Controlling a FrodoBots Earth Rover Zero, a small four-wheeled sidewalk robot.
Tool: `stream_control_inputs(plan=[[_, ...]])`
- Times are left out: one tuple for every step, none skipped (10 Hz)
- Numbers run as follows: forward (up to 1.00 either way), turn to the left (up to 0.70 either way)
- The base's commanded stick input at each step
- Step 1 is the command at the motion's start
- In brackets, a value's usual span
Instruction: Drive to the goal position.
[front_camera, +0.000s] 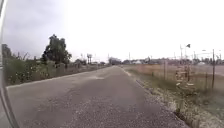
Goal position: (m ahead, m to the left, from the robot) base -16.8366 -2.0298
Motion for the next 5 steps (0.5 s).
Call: stream_control_inputs(plan=[[0.07, 0.0], [0.07, 0.0], [0.08, 0.0], [0.08, 0.0], [0.08, 0.0]])
